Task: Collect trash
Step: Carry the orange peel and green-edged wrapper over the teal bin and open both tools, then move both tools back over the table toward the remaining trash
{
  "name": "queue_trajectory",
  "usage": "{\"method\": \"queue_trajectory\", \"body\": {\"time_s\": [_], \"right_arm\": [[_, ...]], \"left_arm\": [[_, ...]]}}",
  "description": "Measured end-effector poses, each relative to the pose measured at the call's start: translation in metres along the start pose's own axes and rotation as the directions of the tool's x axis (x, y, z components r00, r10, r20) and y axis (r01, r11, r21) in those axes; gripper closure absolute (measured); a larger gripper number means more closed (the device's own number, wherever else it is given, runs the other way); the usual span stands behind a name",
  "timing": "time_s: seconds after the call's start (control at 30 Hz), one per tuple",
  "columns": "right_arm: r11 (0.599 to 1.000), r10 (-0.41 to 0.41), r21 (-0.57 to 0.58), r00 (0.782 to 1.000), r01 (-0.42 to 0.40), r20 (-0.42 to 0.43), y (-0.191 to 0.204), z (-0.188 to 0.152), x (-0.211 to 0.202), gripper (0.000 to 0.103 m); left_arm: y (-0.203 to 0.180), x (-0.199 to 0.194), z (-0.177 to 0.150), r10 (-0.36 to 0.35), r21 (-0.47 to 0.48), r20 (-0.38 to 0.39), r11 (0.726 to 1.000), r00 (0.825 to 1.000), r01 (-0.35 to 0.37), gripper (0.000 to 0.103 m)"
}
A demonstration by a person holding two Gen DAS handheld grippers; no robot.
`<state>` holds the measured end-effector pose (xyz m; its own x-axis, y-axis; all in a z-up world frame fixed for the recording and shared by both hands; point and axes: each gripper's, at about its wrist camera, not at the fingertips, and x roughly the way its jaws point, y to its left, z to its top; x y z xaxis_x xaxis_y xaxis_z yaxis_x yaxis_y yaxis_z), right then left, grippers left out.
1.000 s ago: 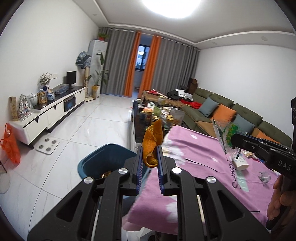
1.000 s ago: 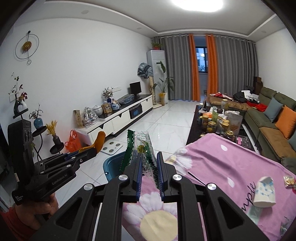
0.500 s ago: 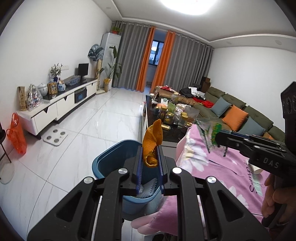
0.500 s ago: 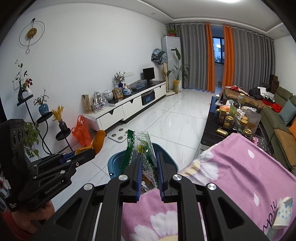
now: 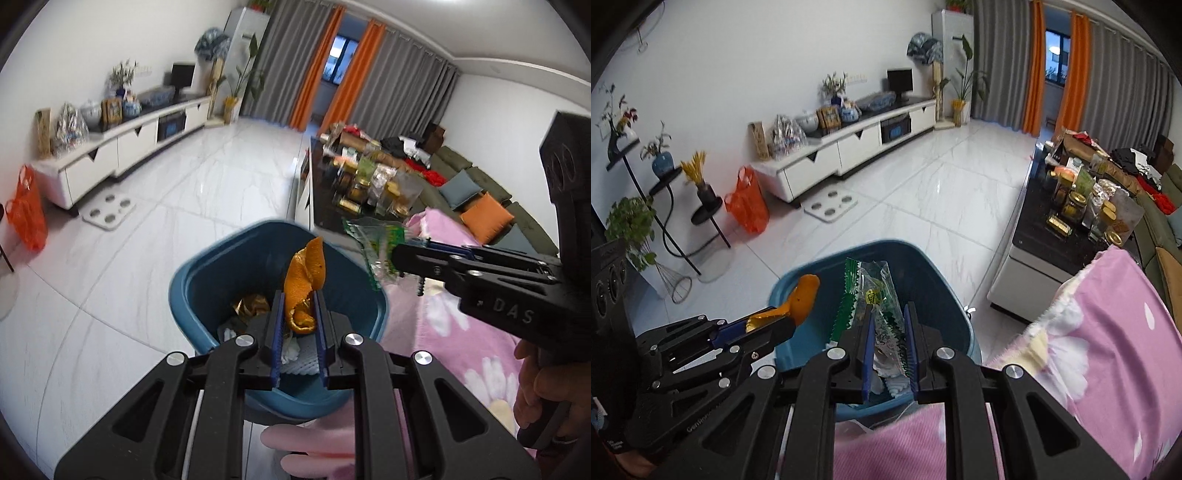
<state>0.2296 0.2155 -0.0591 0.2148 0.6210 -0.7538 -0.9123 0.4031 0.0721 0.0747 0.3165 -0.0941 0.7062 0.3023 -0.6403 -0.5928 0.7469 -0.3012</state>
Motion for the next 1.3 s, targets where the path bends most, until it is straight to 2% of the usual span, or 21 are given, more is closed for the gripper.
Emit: {"method": "queue_trajectory", "body": {"time_s": [0.27, 0.5, 0.6, 0.63, 0.77, 0.83, 1.03, 1.2, 1.27, 1.3], "right_arm": [[1.0, 0.008, 0.003, 0.99, -0.007, -0.138, -0.004, 0.012, 0.054, 0.088], [1.0, 0.0, 0.007, 0.979, 0.001, -0.203, -0.008, 0.013, 0.076, 0.085], [1.0, 0.007, 0.017, 0.978, -0.004, -0.209, -0.008, 0.014, 0.081, 0.079], [1.0, 0.004, 0.023, 0.98, 0.0, -0.201, -0.01, 0.014, 0.081, 0.078], [0.999, 0.012, 0.039, 0.982, -0.005, -0.188, -0.011, 0.015, 0.079, 0.073], [0.999, 0.012, 0.043, 0.985, -0.005, -0.175, -0.011, 0.015, 0.075, 0.069], [0.999, 0.008, 0.053, 0.994, -0.002, -0.113, -0.011, 0.014, 0.048, 0.065], [0.998, -0.005, 0.06, 0.999, 0.006, -0.033, -0.014, 0.008, 0.01, 0.053], [0.998, -0.017, 0.064, 1.0, 0.016, 0.009, -0.013, 0.004, -0.01, 0.038], [0.998, -0.025, 0.062, 0.999, 0.023, 0.035, -0.012, 0.0, -0.023, 0.035]], "left_arm": [[0.003, 0.077, -0.001, 0.025, -0.015, -0.083, 1.0, 0.996, -0.027, 0.087], [0.0, 0.11, -0.001, 0.054, -0.008, -0.102, 0.998, 0.993, -0.055, 0.086], [-0.001, 0.116, 0.001, 0.066, -0.002, -0.094, 0.998, 0.993, -0.067, 0.082], [-0.003, 0.12, 0.003, 0.07, 0.002, -0.091, 0.998, 0.993, -0.07, 0.075], [-0.005, 0.115, 0.004, 0.096, 0.01, -0.061, 0.995, 0.993, -0.096, 0.065], [-0.006, 0.105, 0.001, 0.107, 0.0, -0.045, 0.994, 0.993, -0.107, 0.056], [-0.002, 0.064, 0.002, 0.137, -0.016, 0.021, 0.99, 0.99, -0.137, 0.031], [-0.006, 0.02, 0.002, 0.144, -0.005, 0.085, 0.99, 0.986, -0.144, 0.016], [-0.01, 0.0, 0.002, 0.141, 0.01, 0.118, 0.99, 0.983, -0.143, 0.011], [-0.015, -0.011, 0.003, 0.141, 0.02, 0.135, 0.989, 0.981, -0.145, 0.006]]}}
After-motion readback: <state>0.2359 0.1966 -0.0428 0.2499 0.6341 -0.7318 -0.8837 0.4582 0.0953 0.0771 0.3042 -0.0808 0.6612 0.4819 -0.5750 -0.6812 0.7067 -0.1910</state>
